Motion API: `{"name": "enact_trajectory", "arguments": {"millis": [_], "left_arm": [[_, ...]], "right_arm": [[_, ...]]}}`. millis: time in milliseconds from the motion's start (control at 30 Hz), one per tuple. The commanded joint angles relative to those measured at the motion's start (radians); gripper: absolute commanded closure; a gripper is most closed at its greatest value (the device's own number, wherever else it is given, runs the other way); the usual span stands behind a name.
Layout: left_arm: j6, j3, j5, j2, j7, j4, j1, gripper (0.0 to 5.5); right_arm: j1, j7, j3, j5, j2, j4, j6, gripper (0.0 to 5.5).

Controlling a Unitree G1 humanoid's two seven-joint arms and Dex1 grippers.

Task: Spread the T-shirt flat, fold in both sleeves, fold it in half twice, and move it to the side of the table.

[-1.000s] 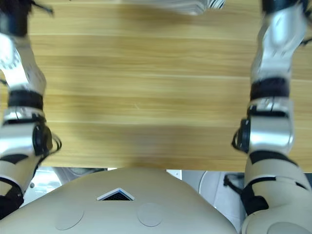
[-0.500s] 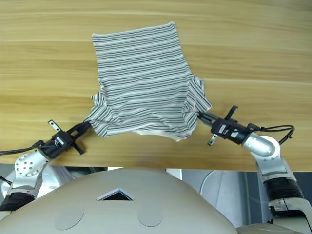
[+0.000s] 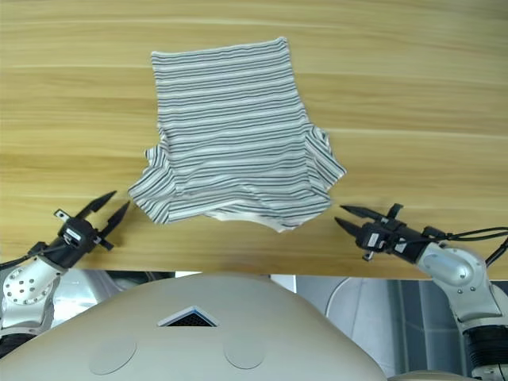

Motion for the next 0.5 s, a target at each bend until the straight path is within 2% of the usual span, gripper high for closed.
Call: {"name": "enact_trajectory", "arguments": {"millis": [33,100,133,200,267,400,500], "left_arm": [[0.069,0.072,-0.077,-0.031,0.045,0.025,-0.067,3.23],[0.08,0.096,-0.255,-0.057,-0.038,0.021,-0.074,2.91],[0.107,0.11,-0.381,-0.075,-0.106,-0.004,-0.07,2.72],[0.193,0.121,-0.547,-0.112,-0.158,-0.064,-0.091,2.3],[0.214,0.092,-0.487,-0.13,-0.138,-0.076,-0.124,1.97],[0.249,0.081,-0.357,-0.163,-0.045,-0.155,-0.167,1.97],[0.287,0.091,-0.334,-0.201,0.033,-0.213,-0.208,1.97]], "right_arm": [[0.098,0.054,-0.154,0.267,0.005,-0.123,-0.012,3.95],[0.108,0.104,-0.232,0.503,0.035,-0.198,-0.002,3.95],[0.075,0.12,-0.232,0.566,0.045,-0.214,0.015,3.95],[-0.151,0.073,-0.108,0.382,0.081,-0.157,0.101,3.95],[-0.386,0.029,0.026,0.17,0.149,-0.08,0.184,3.95],[-0.797,-0.086,0.259,-0.198,0.35,0.218,0.278,3.95],[-0.933,-0.099,0.366,-0.275,0.487,0.365,0.31,3.95]]}}
